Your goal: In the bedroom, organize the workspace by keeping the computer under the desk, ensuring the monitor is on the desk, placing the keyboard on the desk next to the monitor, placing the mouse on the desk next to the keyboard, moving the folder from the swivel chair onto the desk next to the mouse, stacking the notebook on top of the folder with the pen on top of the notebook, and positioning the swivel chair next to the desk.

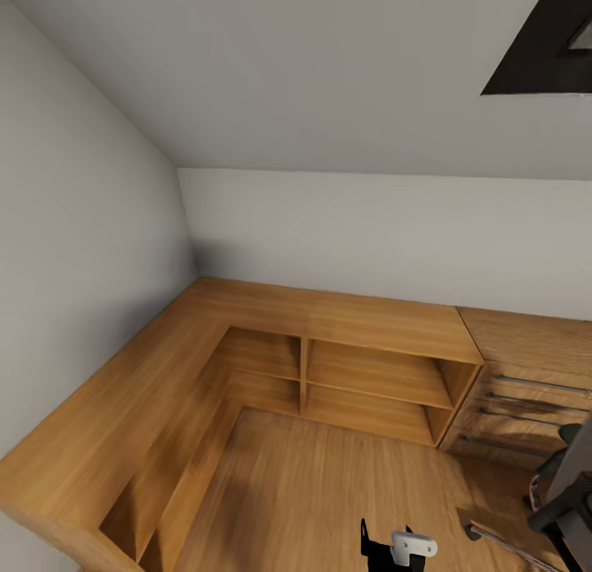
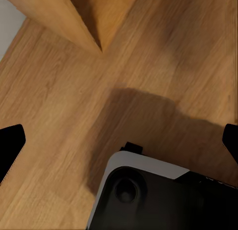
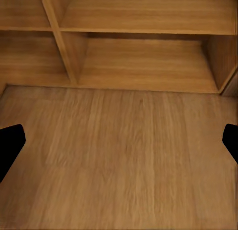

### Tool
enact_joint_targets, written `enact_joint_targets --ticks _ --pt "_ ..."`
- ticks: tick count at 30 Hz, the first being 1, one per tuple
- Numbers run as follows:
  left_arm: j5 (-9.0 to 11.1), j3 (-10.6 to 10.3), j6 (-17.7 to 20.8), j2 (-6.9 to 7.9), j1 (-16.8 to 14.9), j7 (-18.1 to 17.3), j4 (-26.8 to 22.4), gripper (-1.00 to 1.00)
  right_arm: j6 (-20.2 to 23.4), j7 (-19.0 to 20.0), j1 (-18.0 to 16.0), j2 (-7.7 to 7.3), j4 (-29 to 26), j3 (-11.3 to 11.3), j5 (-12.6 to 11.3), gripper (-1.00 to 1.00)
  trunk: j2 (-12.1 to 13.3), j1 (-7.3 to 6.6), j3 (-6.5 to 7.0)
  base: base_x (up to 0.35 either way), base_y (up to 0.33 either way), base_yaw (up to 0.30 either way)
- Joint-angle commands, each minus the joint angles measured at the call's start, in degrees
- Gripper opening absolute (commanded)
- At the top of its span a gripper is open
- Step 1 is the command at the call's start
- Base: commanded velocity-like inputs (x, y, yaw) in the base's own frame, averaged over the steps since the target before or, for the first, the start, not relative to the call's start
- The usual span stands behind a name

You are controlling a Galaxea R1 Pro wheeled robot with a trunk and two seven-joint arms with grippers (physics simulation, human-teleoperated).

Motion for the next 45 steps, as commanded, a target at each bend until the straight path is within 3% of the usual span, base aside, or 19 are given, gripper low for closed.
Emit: enact_joint_targets --ticks 1,23,45 --pt "0.4 -0.5 -0.2 0.03 0.0 0.4 0.0 1.0 0.0 -0.6 0.0 0.01 0.0 0.5 0.0 1.0 -0.1 0.06 -0.1 0.298 0.036 -0.299" --pt "0.4 -0.5 -0.1 0.03 0.0 0.4 0.1 1.0 0.0 0.2 0.0 -0.07 0.0 0.4 0.0 1.0 -0.1 0.06 0.37 0.325 0.006 -0.299" --pt "0.4 -0.4 -0.1 -0.14 0.0 0.4 0.2 1.0 0.0 0.2 0.0 -0.08 0.0 0.4 0.0 1.0 -0.1 0.06 0.84 0.147 0.111 -0.299"
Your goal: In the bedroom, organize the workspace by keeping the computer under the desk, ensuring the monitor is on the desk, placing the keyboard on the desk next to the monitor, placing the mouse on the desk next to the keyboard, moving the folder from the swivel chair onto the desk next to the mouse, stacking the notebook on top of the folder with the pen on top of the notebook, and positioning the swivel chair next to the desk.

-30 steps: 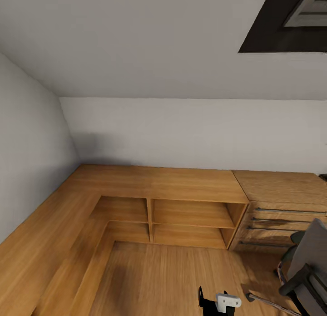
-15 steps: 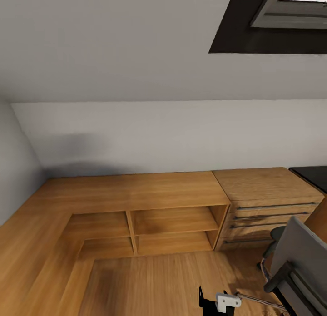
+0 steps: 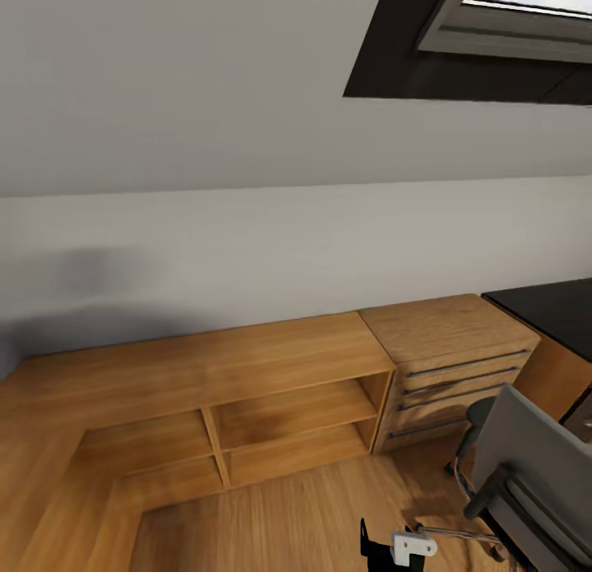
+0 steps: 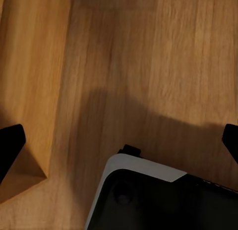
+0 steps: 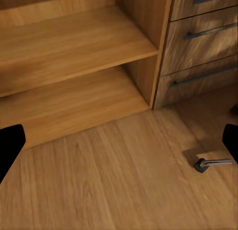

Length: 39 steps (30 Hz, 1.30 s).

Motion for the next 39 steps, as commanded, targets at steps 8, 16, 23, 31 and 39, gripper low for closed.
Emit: enact_joint_targets --ticks 8,16,23,31,39 --pt "0.4 -0.5 -0.3 0.03 0.0 0.4 0.0 1.0 0.0 -0.6 -0.1 0.01 0.0 0.5 0.0 1.0 -0.1 0.04 0.05 0.014 0.037 -0.299" --pt "0.4 -0.5 -0.4 0.03 0.0 0.4 0.0 1.0 0.0 -0.6 -0.1 0.01 0.0 0.5 0.0 1.0 -0.1 0.04 0.23 0.002 0.005 -0.299" --pt "0.4 -0.5 -0.4 0.03 0.0 0.4 0.0 1.0 0.0 -0.6 0.0 0.01 0.0 0.5 0.0 1.0 -0.1 0.04 0.38 0.0 0.001 -0.299" --pt "0.4 -0.5 -0.4 0.03 0.0 0.4 0.0 1.0 0.0 -0.6 0.0 0.01 0.0 0.5 0.0 1.0 -0.1 0.04 0.56 0.0 0.0 -0.3" --pt "0.4 -0.5 -0.4 0.03 0.0 0.4 0.0 1.0 0.0 -0.8 -0.1 0.21 0.0 0.5 -0.1 1.0 -0.1 0.04 0.67 0.0 0.0 -0.193"
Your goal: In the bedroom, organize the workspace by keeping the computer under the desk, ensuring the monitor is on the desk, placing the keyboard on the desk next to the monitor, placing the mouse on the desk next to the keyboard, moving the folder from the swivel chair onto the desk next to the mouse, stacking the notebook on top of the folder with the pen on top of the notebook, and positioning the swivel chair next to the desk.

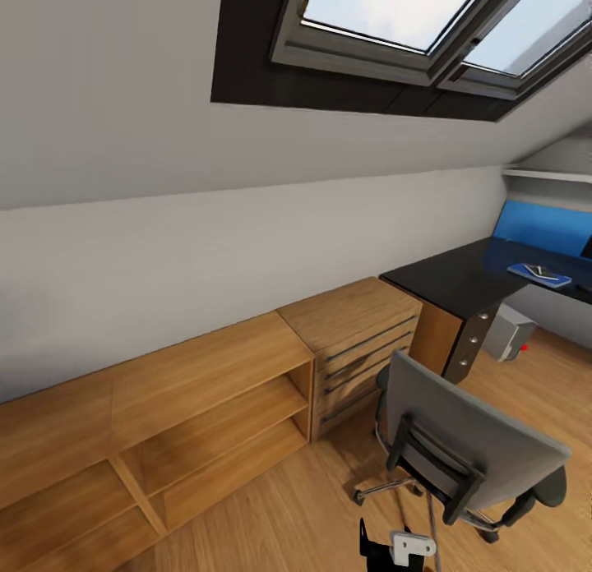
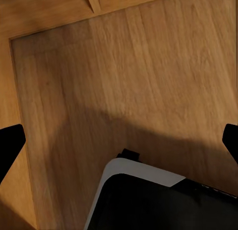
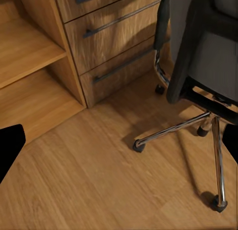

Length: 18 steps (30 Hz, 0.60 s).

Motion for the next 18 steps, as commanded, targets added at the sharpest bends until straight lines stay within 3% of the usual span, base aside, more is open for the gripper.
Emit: enact_joint_targets --ticks 1,9,18 --pt "0.4 -0.5 -0.2 0.03 0.0 0.4 0.0 1.0 0.0 -0.7 0.0 0.04 -0.1 0.5 0.0 1.0 -0.1 0.03 -0.12 0.0 0.0 -0.069" --pt "0.4 -0.5 -0.2 0.03 0.0 0.4 0.0 1.0 0.1 -0.9 0.0 0.06 -0.1 0.2 -0.3 1.0 -0.1 0.03 -0.12 0.0 0.0 -0.033" --pt "0.4 -0.5 -0.2 0.03 0.0 0.4 0.0 1.0 0.1 -0.6 0.0 -0.01 -0.1 0.1 -0.2 1.0 -0.1 0.03 -0.37 0.001 0.016 -0.233"
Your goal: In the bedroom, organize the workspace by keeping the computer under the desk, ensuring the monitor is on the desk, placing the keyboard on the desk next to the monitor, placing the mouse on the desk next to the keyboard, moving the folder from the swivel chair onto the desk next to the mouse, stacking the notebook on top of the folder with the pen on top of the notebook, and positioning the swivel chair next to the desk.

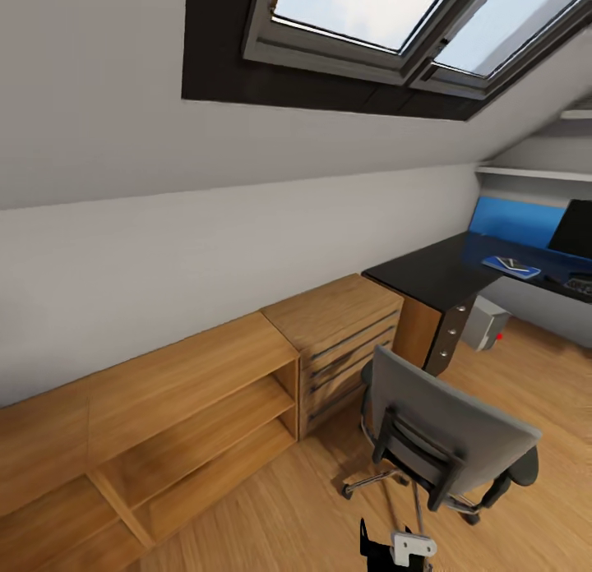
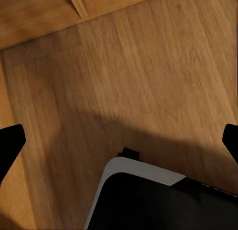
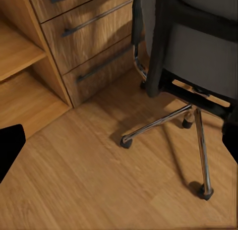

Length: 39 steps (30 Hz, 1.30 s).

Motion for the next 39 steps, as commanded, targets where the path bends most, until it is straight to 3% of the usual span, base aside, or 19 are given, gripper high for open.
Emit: enact_joint_targets --ticks 1,11,39 --pt "0.4 -0.5 -0.2 0.03 0.0 0.4 0.0 1.0 0.0 -0.6 0.0 0.01 0.0 0.5 0.0 1.0 -0.1 0.03 -0.14 0.026 0.149 -0.271" --pt "0.4 -0.5 -0.2 0.03 0.0 0.4 0.0 1.0 0.0 -0.5 0.0 0.01 0.0 0.6 0.1 1.0 -0.1 0.03 -0.17 0.087 0.217 -0.283" --pt "0.3 -0.7 -0.1 0.03 0.0 0.4 1.4 1.0 0.0 -0.5 0.0 0.01 0.0 0.7 0.1 1.0 -0.1 0.03 -0.17 0.005 0.007 -0.292"
